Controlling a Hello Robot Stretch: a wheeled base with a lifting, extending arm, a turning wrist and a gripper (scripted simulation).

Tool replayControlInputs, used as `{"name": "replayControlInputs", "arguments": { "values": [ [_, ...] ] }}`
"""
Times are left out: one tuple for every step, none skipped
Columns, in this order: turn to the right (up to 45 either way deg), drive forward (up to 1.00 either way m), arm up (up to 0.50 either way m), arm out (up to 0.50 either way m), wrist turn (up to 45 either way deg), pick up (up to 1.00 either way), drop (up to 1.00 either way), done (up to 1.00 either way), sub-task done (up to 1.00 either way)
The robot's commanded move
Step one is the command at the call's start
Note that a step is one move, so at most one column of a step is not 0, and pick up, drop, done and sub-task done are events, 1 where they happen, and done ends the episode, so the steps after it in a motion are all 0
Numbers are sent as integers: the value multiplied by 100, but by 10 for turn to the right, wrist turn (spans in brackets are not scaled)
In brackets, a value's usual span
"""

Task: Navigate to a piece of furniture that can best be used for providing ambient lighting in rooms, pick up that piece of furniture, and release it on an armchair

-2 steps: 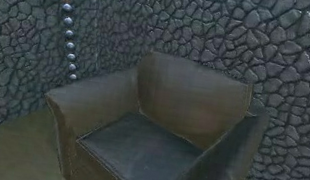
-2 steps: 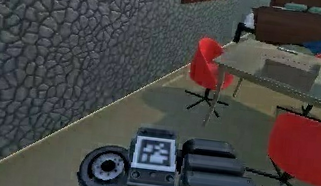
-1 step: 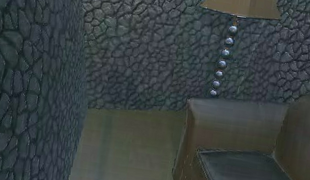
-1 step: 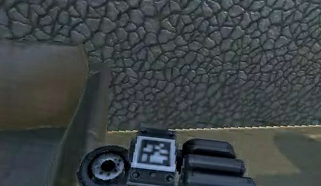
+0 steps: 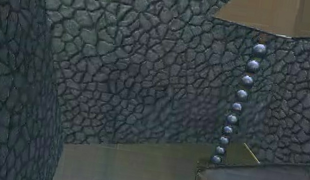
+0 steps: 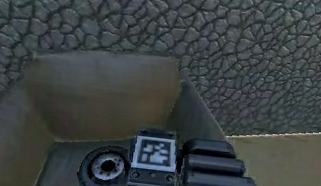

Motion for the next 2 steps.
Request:
{"name": "replayControlInputs", "arguments": {
  "values": [
    [-450,0,0,0,0,0,0,0,0],
    [-450,0,0,0,0,0,0,0,0]
  ]
}}
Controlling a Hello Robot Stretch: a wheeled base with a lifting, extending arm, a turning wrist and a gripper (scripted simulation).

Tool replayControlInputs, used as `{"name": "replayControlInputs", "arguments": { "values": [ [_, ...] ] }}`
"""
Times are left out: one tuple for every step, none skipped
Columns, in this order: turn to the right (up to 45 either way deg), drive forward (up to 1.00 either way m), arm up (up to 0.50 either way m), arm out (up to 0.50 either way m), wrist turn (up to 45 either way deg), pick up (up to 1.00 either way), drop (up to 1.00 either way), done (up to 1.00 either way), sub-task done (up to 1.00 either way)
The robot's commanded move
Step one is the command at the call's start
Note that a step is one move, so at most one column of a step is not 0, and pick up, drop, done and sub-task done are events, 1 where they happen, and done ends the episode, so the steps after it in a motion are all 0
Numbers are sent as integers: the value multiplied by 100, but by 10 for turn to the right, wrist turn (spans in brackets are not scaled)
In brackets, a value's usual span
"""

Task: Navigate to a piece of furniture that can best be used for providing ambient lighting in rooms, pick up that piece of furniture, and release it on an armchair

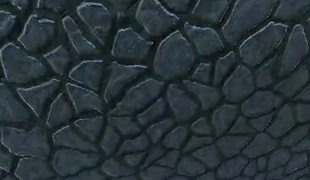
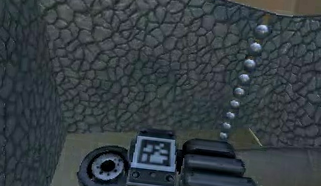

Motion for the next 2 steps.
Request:
{"name": "replayControlInputs", "arguments": {
  "values": [
    [-210,0,0,0,0,0,0,0,0],
    [450,0,0,0,0,0,0,0,0]
  ]
}}
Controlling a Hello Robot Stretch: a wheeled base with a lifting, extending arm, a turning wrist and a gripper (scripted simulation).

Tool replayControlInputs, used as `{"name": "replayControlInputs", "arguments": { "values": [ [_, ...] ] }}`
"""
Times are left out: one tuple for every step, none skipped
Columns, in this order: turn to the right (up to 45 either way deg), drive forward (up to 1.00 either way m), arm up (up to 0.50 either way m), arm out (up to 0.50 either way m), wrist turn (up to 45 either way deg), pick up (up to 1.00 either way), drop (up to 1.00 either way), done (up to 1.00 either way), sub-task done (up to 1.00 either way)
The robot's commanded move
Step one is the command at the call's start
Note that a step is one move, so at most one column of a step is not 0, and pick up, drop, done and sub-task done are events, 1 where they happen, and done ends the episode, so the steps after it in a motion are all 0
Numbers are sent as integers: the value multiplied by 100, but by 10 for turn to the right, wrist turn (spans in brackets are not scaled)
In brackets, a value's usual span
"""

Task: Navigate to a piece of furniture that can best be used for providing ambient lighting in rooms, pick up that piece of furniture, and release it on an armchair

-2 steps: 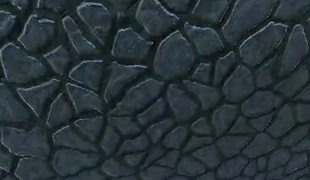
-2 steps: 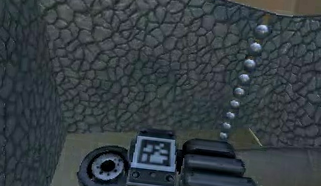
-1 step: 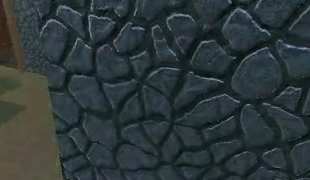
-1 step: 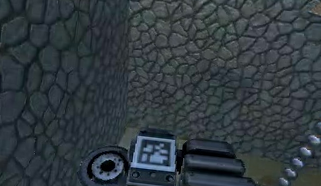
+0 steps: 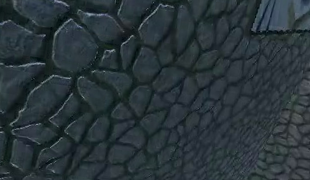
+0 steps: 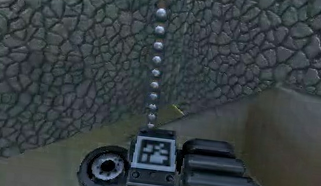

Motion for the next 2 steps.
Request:
{"name": "replayControlInputs", "arguments": {
  "values": [
    [450,0,0,0,0,0,0,0,0],
    [30,0,0,0,0,0,0,0,0]
  ]
}}
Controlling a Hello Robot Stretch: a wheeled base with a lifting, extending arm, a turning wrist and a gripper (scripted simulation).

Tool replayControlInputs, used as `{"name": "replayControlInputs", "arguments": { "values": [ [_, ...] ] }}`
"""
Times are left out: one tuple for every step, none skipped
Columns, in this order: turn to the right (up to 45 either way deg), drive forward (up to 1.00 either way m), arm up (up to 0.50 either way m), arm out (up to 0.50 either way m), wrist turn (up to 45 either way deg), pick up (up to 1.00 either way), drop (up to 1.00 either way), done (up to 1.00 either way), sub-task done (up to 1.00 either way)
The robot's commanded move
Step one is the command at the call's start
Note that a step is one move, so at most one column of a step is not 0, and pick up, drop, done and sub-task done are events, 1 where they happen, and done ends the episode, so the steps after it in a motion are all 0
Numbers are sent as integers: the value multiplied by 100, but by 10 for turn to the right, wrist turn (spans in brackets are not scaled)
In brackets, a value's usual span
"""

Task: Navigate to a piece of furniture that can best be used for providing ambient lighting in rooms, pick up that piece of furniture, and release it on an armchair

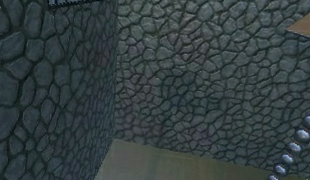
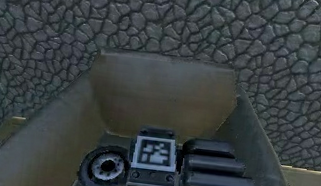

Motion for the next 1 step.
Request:
{"name": "replayControlInputs", "arguments": {
  "values": [
    [0,0,0,30,0,0,0,0,0]
  ]
}}
